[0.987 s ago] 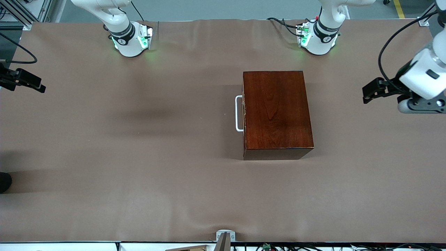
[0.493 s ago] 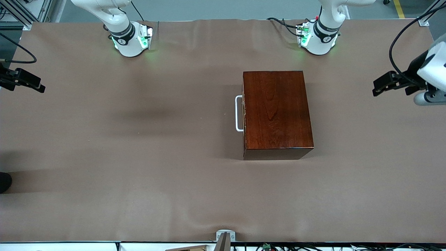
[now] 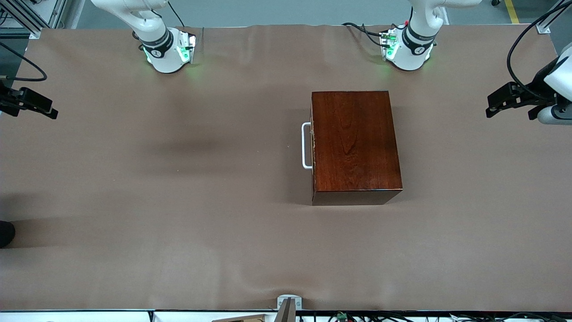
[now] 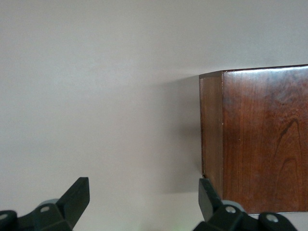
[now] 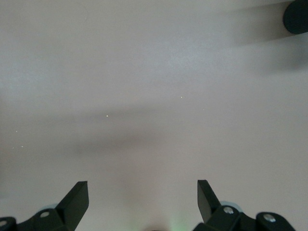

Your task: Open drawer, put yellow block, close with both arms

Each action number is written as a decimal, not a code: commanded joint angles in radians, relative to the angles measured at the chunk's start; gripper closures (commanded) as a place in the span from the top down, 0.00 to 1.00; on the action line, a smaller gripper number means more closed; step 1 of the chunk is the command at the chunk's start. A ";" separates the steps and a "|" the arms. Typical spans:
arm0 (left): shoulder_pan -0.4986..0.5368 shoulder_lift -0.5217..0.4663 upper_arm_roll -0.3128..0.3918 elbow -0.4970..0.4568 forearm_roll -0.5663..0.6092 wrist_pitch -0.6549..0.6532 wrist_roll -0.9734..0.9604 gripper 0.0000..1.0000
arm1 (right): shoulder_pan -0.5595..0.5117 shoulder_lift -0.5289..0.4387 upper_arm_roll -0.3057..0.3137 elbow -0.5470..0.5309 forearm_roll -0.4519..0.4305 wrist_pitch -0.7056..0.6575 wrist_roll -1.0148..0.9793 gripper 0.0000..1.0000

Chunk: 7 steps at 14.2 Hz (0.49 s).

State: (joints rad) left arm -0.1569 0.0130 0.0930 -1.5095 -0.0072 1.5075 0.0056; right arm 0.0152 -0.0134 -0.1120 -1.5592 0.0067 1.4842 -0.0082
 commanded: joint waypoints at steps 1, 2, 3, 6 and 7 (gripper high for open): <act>0.000 -0.016 0.002 -0.026 -0.019 0.016 -0.013 1.00 | -0.009 0.000 0.005 0.011 0.010 -0.004 0.013 1.00; 0.002 -0.016 0.001 -0.026 -0.019 0.016 -0.024 1.00 | -0.009 0.000 0.005 0.011 0.012 -0.004 0.013 1.00; 0.004 -0.016 0.002 -0.028 -0.019 0.016 -0.030 1.00 | -0.009 0.000 0.005 0.011 0.012 -0.004 0.013 1.00; 0.005 -0.016 0.002 -0.028 -0.019 0.008 -0.065 1.00 | -0.009 0.000 0.005 0.011 0.012 -0.004 0.013 1.00; 0.004 -0.016 0.001 -0.026 -0.017 0.008 -0.078 1.00 | -0.009 0.000 0.005 0.011 0.012 -0.002 0.013 1.00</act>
State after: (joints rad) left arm -0.1554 0.0131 0.0935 -1.5210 -0.0072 1.5087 -0.0450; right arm 0.0152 -0.0134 -0.1120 -1.5591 0.0067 1.4842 -0.0082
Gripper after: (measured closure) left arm 0.000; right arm 0.000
